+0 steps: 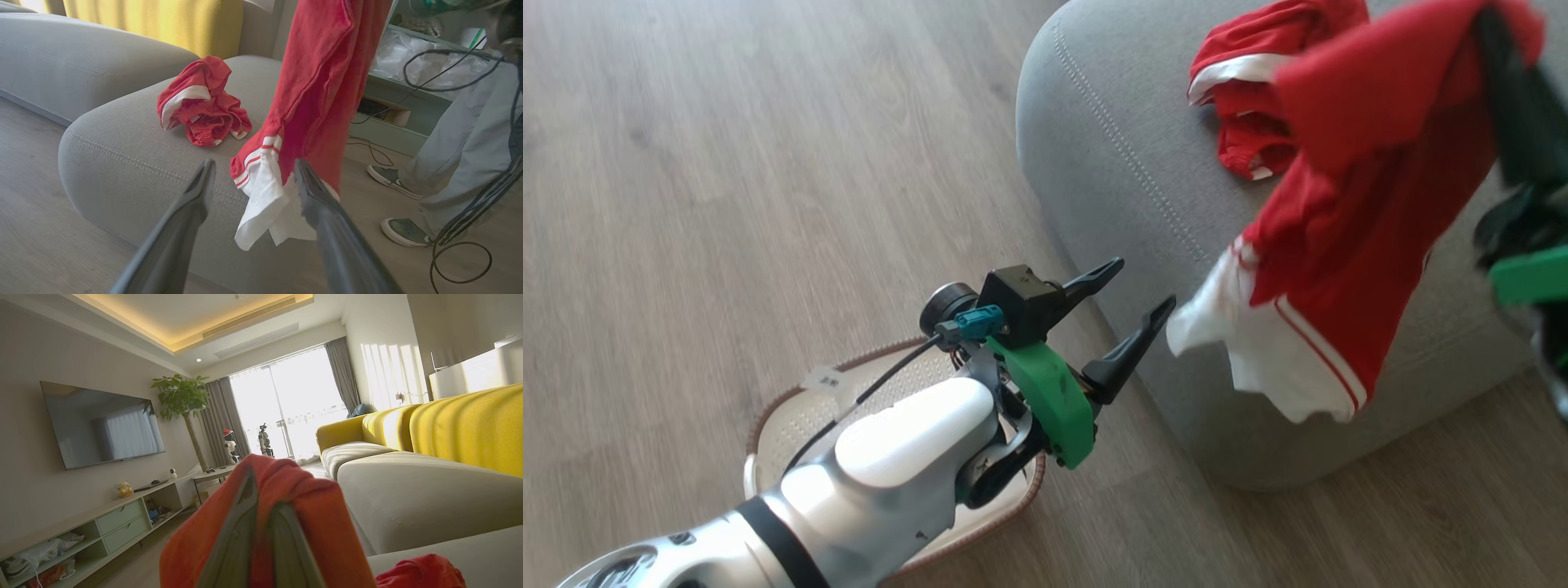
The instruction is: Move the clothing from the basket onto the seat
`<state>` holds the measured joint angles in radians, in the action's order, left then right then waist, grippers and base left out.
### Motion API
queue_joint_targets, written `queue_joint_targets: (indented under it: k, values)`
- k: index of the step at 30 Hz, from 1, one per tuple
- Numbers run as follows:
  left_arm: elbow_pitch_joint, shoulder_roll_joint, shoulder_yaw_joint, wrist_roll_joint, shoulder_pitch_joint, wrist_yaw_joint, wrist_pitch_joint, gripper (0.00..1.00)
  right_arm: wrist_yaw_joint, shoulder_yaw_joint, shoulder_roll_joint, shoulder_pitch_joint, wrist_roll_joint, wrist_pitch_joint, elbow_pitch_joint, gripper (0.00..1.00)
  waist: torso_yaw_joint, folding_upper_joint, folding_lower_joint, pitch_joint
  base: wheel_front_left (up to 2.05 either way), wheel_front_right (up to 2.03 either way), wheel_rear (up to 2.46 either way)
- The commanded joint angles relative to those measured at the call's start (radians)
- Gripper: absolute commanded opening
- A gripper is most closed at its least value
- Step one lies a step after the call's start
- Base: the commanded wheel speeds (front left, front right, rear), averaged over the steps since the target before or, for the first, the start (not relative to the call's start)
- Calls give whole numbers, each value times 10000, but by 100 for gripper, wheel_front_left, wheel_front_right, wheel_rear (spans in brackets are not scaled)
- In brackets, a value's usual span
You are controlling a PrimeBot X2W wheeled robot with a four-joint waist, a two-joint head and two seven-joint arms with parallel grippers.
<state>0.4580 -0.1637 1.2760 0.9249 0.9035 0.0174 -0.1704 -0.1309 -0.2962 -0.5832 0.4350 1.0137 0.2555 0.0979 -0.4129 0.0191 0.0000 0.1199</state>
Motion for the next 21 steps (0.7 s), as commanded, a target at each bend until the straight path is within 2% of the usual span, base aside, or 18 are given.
queue_joint_targets:
  k: [1,8,15,21]
  values:
    - [-161,2,-306,-137,576,-2,-86,100,2,-70,-556,858,253,63,130,0,142,0,0,235,0,0,0]
    - [42,340,-255,-245,836,-121,-20,100,2,-269,-1740,2545,755,63,-713,0,722,0,0,919,0,0,0]
    - [211,594,-224,-378,1242,-219,52,100,2,-309,-3086,3491,1069,63,-1647,0,1327,0,0,1684,0,0,0]
    - [238,801,-187,-531,1622,-227,187,100,2,-59,-3996,4041,954,63,-3304,0,1836,0,0,2459,0,0,0]
